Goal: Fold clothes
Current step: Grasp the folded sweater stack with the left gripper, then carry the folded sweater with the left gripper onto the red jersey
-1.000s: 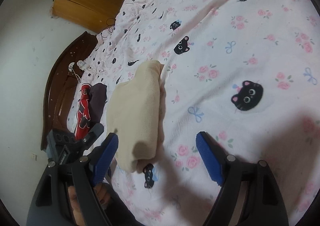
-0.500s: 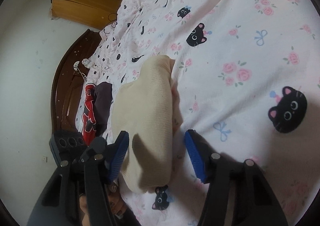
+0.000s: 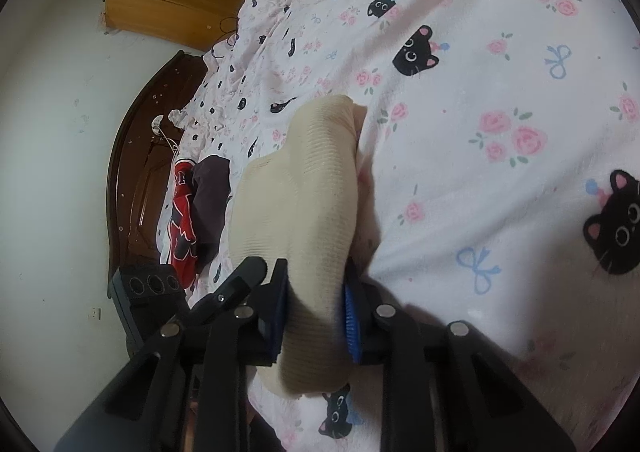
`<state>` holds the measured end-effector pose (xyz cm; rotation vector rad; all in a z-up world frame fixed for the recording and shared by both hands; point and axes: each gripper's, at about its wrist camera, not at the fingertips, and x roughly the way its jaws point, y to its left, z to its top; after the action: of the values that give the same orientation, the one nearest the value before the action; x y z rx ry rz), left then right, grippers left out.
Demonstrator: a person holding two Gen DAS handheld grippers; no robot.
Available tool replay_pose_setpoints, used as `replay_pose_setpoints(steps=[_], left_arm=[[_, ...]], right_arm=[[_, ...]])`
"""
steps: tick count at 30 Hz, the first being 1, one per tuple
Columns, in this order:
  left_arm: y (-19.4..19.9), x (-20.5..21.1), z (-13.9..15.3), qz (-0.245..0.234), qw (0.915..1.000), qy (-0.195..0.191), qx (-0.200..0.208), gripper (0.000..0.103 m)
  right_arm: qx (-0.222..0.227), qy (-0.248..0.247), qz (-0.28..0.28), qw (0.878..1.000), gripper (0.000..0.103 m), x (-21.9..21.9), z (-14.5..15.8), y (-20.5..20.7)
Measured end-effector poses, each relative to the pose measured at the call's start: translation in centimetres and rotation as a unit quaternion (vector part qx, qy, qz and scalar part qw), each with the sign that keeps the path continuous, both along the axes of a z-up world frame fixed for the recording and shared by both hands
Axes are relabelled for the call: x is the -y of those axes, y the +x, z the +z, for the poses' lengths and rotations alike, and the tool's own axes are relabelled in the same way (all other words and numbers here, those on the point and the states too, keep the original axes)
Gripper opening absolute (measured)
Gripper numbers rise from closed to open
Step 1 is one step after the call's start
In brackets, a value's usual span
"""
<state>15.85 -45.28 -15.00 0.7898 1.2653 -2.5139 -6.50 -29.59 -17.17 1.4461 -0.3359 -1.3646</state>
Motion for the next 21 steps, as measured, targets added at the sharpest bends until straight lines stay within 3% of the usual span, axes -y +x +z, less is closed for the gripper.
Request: replay_pose_setpoints(steps=[10, 15, 21], left_arm=[[0.3, -1.3, 3.3, 0.006, 0.9995, -0.024, -0.017, 0.015], [1.7, -1.2, 6.5, 0.021, 0.9973, -0.066, -0.023, 0.015], [5.4, 1.7, 10.5, 0.068, 0.9922, -0.102, -0.026, 0.015]], right_arm=[[-0.022, -0.019, 0.005, 1.0, 0.021, -1.2, 2.9, 0.3], [-0.051, -0.038, 0.027, 0.998, 0.02, 0.2, 6.3, 1.4], [-0.084, -0.063, 0.068, 0.992, 0.02, 3.5, 10.6, 3.3]])
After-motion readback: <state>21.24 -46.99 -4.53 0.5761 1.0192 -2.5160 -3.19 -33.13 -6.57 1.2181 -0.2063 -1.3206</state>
